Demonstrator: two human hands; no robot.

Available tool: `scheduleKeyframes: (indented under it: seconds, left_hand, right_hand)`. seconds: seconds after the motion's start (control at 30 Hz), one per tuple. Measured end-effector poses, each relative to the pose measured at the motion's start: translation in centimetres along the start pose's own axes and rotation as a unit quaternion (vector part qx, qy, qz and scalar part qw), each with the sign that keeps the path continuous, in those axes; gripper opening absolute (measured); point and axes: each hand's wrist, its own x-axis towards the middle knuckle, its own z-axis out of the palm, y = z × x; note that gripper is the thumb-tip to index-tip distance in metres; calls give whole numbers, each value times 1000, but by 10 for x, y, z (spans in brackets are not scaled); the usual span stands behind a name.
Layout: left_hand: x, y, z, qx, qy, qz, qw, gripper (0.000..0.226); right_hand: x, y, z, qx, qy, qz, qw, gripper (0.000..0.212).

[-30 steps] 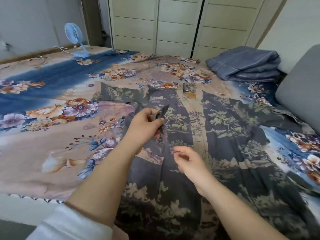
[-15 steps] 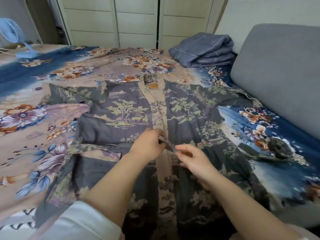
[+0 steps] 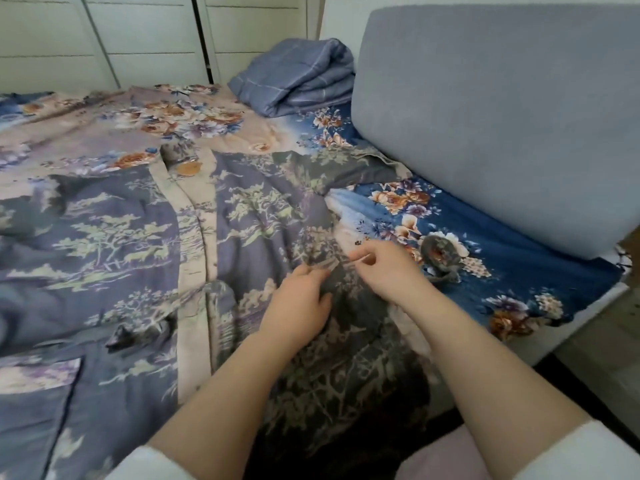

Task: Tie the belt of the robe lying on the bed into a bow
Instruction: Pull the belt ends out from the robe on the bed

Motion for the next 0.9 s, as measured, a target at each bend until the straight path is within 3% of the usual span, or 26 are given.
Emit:
scheduleKeyframes:
  seconds: [0.13,0.43,0.67,0.9]
  left_hand:
    - [8,8,25,79,-36,12,996,41]
    - [16,7,37,138,-71,16,988,41]
    - [11,7,29,109,-122,32,986,43]
    - [2,5,2,-3,-88,46,995,41]
  right_hand:
    - [18,49,-28,-78,56,69,993,25]
    - [19,87,-26,-214,32,104,971,24]
    - [16,56,-52,0,87,33,996,12]
    - [-3,-22,-68,221,122,-89,963,15]
